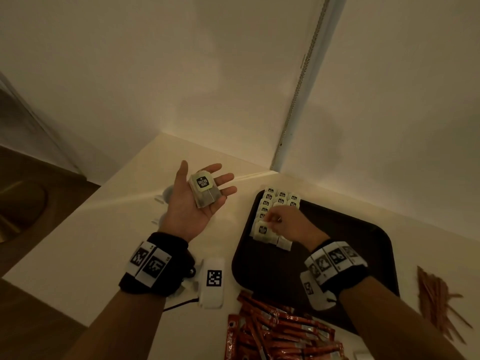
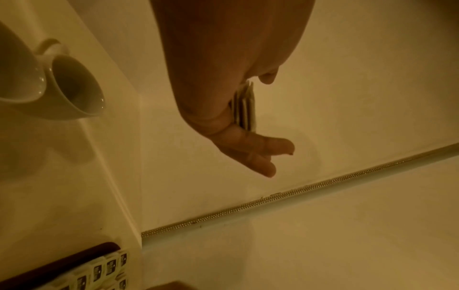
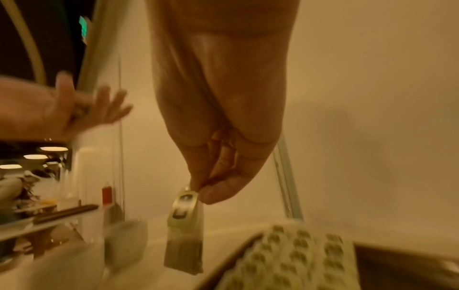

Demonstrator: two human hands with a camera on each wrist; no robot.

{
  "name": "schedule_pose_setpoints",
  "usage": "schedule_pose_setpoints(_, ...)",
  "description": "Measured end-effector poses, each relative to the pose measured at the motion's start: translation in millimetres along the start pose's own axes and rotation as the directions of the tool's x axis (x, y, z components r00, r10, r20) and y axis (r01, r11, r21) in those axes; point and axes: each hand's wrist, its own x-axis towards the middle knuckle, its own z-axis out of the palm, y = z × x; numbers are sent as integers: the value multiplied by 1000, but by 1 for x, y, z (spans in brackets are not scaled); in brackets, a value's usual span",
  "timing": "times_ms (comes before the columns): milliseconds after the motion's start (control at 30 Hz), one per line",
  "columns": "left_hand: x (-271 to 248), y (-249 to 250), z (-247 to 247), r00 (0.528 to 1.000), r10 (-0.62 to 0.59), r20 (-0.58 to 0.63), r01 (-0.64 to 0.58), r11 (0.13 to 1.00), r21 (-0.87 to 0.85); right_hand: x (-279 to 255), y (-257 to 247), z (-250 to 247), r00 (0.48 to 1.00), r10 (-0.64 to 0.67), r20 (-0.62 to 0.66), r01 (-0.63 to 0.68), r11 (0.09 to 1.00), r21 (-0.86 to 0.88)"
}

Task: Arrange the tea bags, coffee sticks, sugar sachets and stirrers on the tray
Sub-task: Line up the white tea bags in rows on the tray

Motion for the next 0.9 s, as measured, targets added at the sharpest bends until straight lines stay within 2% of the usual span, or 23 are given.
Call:
schedule_pose_setpoints(100,1,-3,-1,1000,-9,-3,9,1000,6,11,18,29,996,30,87,-29,999,-19)
schedule_pose_setpoints(167,3,-5,-3,1000,-6,-13,6,1000,18,18,28,44,994,54,92,-55,998,12)
schedule_pose_setpoints(367,7,-5,-7,999,22,-35,-20,998,54,42,46,62,983,143,-115,-135,988,75)
schedule_pose_setpoints(667,12,-9,-8,998,-40,-55,45,995,87,55,47,68,971,152,-184,-129,983,132)
schedule_pose_setpoints(733,14,-11,-7,995,-79,-67,85,992,95,53,30,56,945,127,-302,-56,971,233)
schedule_pose_setpoints(833,17,-15,-4,987,-134,-87,144,983,117,38,-19,23,832,-68,-550,297,892,339)
schedule_pose_setpoints(900,17,-17,0,985,-149,-81,158,980,123,22,-53,0,806,-239,-541,461,828,320)
